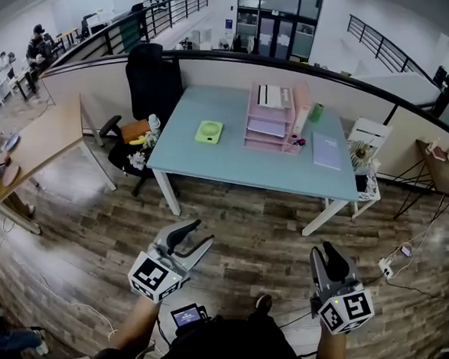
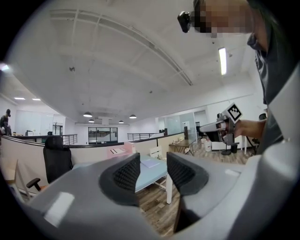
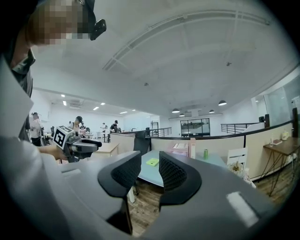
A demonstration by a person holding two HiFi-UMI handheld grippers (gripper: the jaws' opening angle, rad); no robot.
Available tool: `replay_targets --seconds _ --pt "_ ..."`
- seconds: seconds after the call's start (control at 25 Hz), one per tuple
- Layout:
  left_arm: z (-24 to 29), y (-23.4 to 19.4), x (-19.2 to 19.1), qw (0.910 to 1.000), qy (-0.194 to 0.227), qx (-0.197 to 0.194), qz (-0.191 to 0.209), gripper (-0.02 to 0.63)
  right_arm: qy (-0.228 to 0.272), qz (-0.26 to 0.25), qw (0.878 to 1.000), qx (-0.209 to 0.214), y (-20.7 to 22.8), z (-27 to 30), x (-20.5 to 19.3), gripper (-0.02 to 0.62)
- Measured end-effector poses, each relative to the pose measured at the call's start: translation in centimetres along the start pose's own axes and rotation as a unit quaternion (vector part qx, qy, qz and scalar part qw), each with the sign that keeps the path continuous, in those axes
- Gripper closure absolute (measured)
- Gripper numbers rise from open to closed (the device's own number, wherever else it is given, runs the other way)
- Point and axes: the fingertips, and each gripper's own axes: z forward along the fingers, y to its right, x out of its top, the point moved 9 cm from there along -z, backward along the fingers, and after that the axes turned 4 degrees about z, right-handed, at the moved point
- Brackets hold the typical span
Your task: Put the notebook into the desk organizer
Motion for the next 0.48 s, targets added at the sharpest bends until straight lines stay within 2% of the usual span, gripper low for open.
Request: replay_targets --seconds 0.48 --pt "7.3 1.9 1.3 0.9974 -0.023 0.067 -0.01 0.374 -0.015 0.007 0.998 0.062 10.4 5.4 0.5 0.482"
